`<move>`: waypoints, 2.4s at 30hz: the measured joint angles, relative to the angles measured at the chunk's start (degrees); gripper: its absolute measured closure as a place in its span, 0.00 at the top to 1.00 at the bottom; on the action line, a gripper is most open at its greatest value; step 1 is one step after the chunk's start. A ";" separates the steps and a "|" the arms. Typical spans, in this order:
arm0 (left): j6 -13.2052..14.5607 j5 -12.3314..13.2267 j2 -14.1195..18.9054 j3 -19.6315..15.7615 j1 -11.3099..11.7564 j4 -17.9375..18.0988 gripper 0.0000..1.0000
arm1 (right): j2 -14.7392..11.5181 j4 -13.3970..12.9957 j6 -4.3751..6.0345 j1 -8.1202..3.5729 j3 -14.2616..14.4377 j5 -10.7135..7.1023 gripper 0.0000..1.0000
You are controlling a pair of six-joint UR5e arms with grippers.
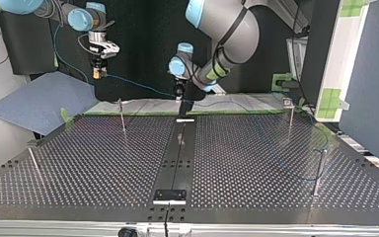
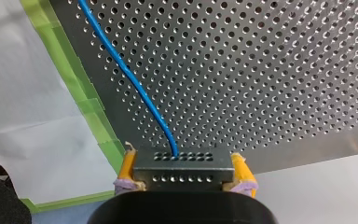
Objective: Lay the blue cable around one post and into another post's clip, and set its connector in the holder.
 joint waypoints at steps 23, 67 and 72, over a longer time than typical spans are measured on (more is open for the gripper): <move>0.20 -0.34 -0.11 1.31 1.48 -0.48 0.05 | 0.00 0.18 0.00 0.01 -0.08 0.02 0.00; 0.87 8.18 0.06 1.14 2.01 -2.58 0.46 | 0.00 1.28 0.12 -0.75 -2.62 -0.09 0.00; 0.94 8.89 0.08 1.14 2.01 -2.71 0.44 | 0.00 1.15 0.09 -0.79 -2.64 -0.08 0.00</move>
